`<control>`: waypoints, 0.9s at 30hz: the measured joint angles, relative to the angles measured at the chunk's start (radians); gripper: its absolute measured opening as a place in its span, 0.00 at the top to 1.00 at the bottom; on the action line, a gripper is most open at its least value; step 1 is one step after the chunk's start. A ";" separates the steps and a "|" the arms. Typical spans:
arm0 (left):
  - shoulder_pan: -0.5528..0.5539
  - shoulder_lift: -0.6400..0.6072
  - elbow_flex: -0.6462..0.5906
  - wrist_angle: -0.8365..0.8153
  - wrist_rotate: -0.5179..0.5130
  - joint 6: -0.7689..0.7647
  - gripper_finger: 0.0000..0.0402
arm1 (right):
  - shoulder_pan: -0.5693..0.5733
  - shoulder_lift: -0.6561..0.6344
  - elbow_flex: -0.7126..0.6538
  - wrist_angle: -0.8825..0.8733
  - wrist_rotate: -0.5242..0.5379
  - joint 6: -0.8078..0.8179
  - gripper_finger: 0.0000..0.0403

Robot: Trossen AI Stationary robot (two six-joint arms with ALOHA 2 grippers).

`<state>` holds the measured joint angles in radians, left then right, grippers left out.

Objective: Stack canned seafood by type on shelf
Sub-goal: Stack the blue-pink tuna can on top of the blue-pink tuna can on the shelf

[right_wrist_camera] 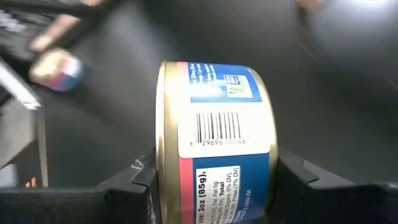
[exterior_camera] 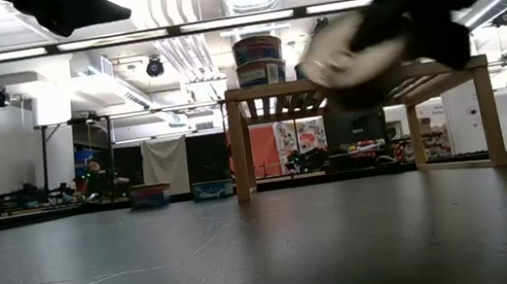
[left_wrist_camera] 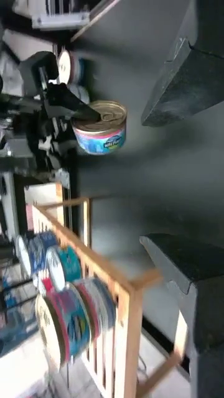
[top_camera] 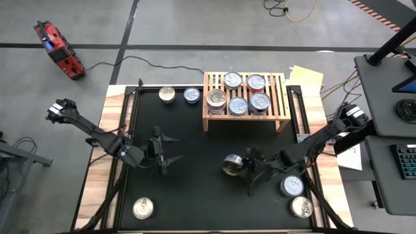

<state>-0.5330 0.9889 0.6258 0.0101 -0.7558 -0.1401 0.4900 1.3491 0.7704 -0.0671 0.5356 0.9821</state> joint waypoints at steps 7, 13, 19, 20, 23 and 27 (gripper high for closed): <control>0.000 0.114 -0.002 0.141 0.095 0.027 0.31 | -0.021 0.197 0.000 0.476 0.018 -0.367 0.56; 0.000 0.203 -0.002 0.208 0.208 0.027 0.31 | -0.028 0.348 0.000 0.789 0.022 -0.592 0.56; -0.001 0.299 -0.002 0.316 0.424 0.054 0.31 | -0.028 0.459 0.000 1.073 0.051 -0.766 0.56; 0.000 0.314 -0.002 0.328 0.418 0.060 0.31 | -0.028 0.474 0.000 1.102 0.051 -0.784 0.56; 0.000 0.345 -0.002 0.342 0.337 0.055 0.31 | -0.029 0.490 0.000 1.113 0.047 -0.797 0.56; 0.001 0.352 -0.002 0.348 0.300 0.050 0.31 | -0.026 0.495 0.005 1.119 0.044 -0.828 0.56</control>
<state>-0.5320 1.3411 0.6243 0.3584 -0.4559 -0.0898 0.4635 1.8439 0.7751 1.0523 0.5795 0.1541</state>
